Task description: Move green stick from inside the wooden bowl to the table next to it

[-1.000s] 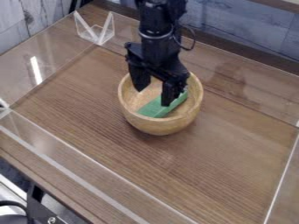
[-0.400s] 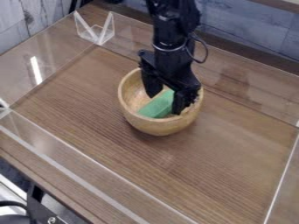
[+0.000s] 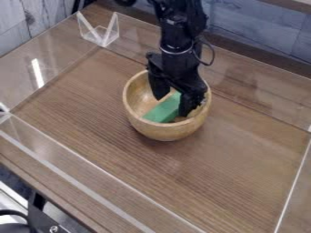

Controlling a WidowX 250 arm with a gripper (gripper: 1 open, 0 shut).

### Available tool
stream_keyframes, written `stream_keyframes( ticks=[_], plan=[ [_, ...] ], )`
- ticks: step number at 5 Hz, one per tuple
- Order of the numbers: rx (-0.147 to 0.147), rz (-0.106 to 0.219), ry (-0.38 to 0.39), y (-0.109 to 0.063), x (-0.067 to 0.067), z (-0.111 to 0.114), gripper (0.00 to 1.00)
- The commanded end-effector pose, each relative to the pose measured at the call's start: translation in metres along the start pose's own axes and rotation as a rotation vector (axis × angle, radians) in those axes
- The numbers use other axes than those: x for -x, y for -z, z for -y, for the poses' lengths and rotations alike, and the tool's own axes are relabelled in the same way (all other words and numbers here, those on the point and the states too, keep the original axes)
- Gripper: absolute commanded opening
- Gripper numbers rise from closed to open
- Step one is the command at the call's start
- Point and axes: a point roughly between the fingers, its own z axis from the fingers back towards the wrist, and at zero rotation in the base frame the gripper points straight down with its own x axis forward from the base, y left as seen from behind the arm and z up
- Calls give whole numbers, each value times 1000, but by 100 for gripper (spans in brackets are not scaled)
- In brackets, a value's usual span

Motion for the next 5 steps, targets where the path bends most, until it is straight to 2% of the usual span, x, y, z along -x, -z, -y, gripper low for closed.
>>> stream_keyframes(
  ticks=[1,3,5],
  plan=[
    [-7,66,-8,-10,-11,-9,100],
    [-9,82,-87,-17,2,-16,100],
    [-4,91,-113,-27,4,-14,100]
  ],
)
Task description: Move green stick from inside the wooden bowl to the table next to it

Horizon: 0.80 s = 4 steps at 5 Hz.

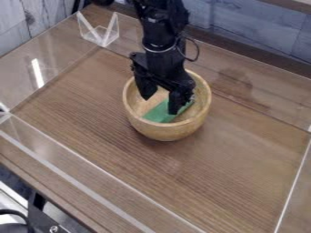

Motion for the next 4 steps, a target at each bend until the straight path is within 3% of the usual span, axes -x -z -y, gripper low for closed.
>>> stream_keyframes(
  ticks=[1,2,3,4],
  plan=[
    [-12,65,-15,-20,-12,-4,100],
    [-15,64,-14,-21,-17,2,100],
    [-9,41,11,-12,-18,15,100],
    [-7,37,24,-15,-11,17,0]
  ],
)
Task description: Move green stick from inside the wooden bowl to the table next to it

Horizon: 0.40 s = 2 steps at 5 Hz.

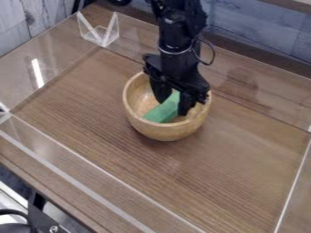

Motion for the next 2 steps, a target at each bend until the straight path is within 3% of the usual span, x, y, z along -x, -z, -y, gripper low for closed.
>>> stream_keyframes(
  ticks=[1,2],
  plan=[
    [0,60,13,-26,1,0,0],
    [6,97,2,-47,0,-3,0]
  ],
)
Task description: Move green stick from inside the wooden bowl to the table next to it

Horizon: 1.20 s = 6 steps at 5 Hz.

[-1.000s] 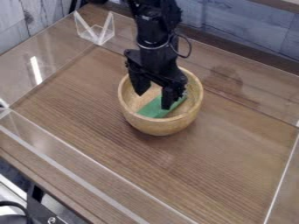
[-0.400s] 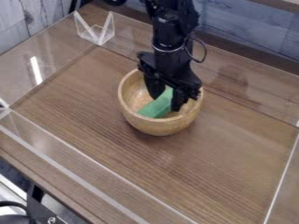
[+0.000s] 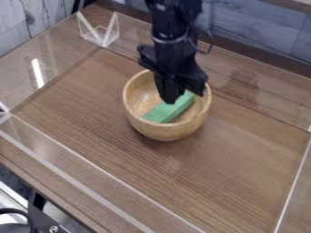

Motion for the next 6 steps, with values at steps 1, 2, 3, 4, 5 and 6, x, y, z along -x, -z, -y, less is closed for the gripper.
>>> stream_keyframes(
  ticks=[1,2,3,4,5,6],
  plan=[
    [-6,87,-5,-34,-10,-6,0],
    [0,96,-3,-39,-9,-7,100],
    [33,77,113,-28,-10,-12,100],
    [63,57,226,-17,-13,-16,100],
    [72,30,234,-5,-3,-24,100],
    [82,4,244,7,6,-31,100]
  ],
)
